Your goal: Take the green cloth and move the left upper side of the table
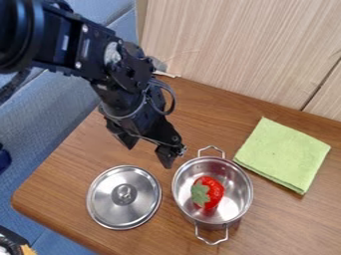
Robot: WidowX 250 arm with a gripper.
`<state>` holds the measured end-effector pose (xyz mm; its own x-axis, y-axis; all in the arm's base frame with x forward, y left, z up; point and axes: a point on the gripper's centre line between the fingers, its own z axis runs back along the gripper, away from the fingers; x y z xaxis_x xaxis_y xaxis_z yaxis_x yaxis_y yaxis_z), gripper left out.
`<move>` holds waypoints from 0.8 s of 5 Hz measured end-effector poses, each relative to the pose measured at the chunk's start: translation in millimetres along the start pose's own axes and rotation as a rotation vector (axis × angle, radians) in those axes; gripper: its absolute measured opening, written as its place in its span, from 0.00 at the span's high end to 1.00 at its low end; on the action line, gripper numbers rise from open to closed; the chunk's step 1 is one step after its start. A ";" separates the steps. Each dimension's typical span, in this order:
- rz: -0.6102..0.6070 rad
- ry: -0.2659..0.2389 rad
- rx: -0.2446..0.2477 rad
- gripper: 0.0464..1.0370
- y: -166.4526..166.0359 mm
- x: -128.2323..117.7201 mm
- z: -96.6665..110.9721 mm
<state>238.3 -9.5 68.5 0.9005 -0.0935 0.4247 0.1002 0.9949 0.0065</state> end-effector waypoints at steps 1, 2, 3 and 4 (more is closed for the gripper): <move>0.007 0.017 -0.001 0.04 -0.1 -3.1 -3.1; -0.067 0.050 -0.031 0.04 -21.3 13.5 -14.7; -0.119 0.049 -0.072 0.04 -43.7 40.5 -25.1; -0.177 0.046 -0.105 0.04 -66.9 68.3 -37.7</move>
<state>309.0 -83.8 63.0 0.8830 -0.2703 0.3838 0.2998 0.9538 -0.0181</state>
